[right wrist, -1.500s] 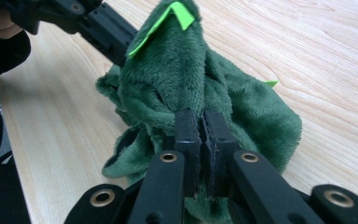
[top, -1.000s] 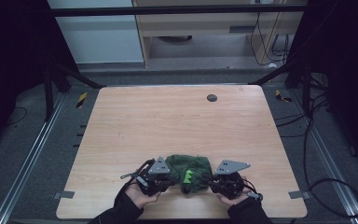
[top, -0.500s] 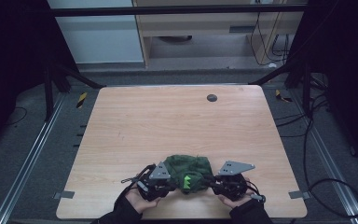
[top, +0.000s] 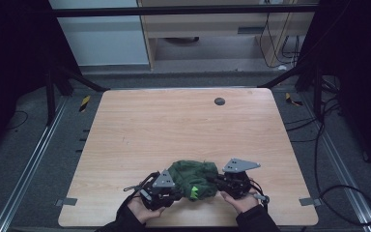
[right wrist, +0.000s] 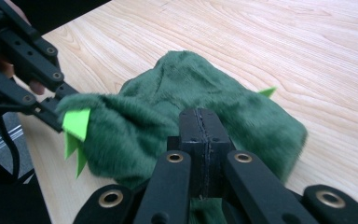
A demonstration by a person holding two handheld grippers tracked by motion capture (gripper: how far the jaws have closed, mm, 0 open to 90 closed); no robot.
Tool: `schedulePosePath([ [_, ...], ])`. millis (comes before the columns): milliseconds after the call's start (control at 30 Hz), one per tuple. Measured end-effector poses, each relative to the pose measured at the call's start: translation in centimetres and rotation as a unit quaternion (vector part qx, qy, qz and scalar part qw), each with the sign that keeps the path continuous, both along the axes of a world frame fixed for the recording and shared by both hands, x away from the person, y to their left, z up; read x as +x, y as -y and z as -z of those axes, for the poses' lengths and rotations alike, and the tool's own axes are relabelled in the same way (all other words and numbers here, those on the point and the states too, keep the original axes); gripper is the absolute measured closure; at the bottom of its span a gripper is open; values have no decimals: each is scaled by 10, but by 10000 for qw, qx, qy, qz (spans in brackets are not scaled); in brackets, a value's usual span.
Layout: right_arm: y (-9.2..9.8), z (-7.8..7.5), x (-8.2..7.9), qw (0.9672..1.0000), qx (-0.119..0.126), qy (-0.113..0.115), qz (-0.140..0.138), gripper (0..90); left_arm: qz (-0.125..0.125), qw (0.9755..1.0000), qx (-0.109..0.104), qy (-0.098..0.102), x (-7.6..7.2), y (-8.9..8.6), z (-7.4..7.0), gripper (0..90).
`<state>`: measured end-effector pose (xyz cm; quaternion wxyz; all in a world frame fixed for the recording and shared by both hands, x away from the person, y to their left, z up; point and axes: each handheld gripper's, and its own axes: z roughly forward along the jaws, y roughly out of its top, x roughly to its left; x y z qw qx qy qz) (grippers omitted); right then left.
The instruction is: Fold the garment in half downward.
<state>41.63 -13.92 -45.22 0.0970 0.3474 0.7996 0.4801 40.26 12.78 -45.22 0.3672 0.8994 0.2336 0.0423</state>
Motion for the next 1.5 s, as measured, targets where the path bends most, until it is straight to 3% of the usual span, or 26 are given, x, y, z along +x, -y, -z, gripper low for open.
schedulePosePath([
  [333,-4,7,-2,9996,-88,-189,-175,899,-149,9998,-92,-68,1,-11,-6,826],
  [600,-3,9,-5,9995,-140,-200,-217,899,-215,9996,80,-153,0,-18,-2,824],
  [700,-2,10,-5,9995,-160,-203,-181,899,-304,9992,171,-198,3,-22,1,815],
  [833,-2,10,-5,9994,-166,-224,-190,899,-556,9983,124,-136,9,-29,2,824],
  [1033,-1,12,-9,9992,-171,-273,-252,899,-891,9959,-114,-44,15,-37,-2,861],
  [1233,2,13,-13,9989,-188,-290,-308,895,-875,9958,-257,-52,20,-27,-2,892],
  [1500,7,18,-16,9978,-316,-432,-380,887,-714,9973,15,-169,25,-10,15,893],
])
